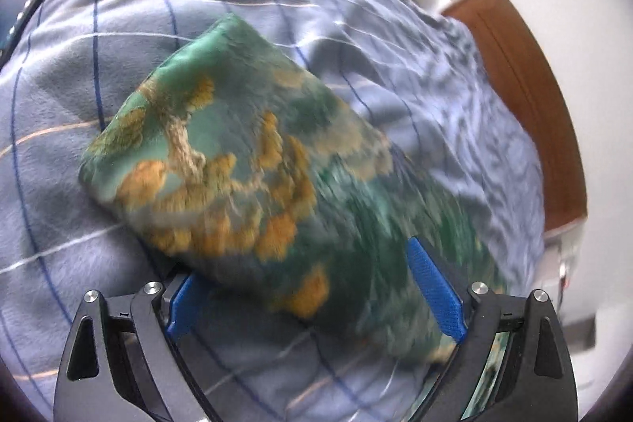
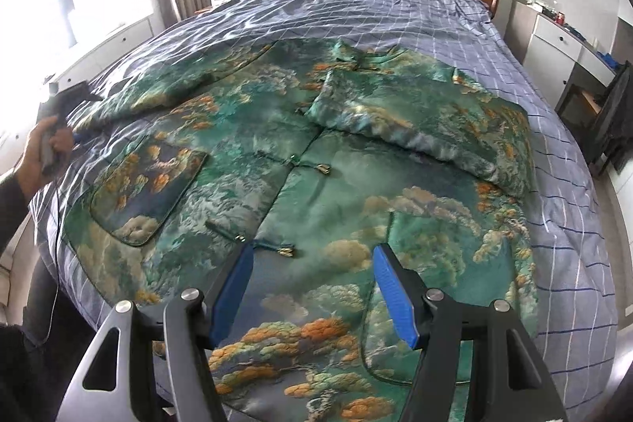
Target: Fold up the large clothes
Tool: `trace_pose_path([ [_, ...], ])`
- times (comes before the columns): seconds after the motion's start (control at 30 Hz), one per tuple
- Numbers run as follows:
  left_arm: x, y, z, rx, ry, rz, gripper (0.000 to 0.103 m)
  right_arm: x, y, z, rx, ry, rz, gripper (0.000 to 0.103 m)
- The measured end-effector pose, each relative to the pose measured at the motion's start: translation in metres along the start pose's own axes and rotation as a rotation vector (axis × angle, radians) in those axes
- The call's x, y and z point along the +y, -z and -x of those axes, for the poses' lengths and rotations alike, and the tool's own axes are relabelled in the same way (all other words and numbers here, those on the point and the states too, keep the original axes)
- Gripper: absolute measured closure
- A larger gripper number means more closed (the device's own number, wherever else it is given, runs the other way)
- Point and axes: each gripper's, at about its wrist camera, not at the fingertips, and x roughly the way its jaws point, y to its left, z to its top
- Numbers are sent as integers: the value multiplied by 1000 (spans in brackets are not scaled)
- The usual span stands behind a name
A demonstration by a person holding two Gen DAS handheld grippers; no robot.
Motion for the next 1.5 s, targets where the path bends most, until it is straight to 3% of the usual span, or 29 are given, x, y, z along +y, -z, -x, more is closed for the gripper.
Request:
trace_pose_path([
  [0.03, 0, -1, 0, -19, -17, 11, 25, 2, 0, -1, 3, -2, 4, 39],
  [0.1, -6, 1, 4, -47, -58, -9, 70, 7, 1, -1, 10, -8, 13, 39],
  [0.17, -10, 2, 8, -62, -55, -31, 88, 9, 2, -1, 10, -10, 19, 39],
  [0.27, -32, 7, 26, -122, -89, -137, 94, 12, 3, -3, 11, -17, 17, 39],
  [0.37, -83, 20, 50, -236, -143, -344, 95, 11, 4, -2, 6, -32, 1, 39],
  [0.5, -167, 67, 84, -382, -143, -679, 95, 10, 4, 5, -22, -46, -13, 39],
  [0.6, -211, 106, 96, -420, -102, -845, 95, 5, 5, 10, -42, -46, -33, 39],
  [0.73, -256, 170, 96, -402, -35, -1017, 95, -6, 5, 21, -71, -36, -75, 39],
  [0.9, -283, 249, 70, -331, -1, -1196, 95, -23, 8, 36, -105, -11, -112, 39],
  [1.07, -284, 314, 31, -181, -2, -1290, 86, -42, 14, 45, -122, 23, -153, 39],
  [1.13, -277, 332, 16, -82, 2, -1303, 70, -48, 16, 46, -121, 36, -160, 39],
  [1.2, -267, 342, 10, -6, 20, -1309, 39, -56, 14, 43, -113, 53, -158, 39],
  [1.27, -254, 351, 14, 17, 28, -1324, 28, -62, 9, 42, -117, 58, -144, 39],
  [1.43, -217, 344, 41, 81, 74, -1296, 21, -81, -30, 17, -99, -19, -154, 39],
  [1.5, -198, 331, 56, 76, 75, -1243, 19, -89, -55, -12, -55, -148, -230, 39],
])
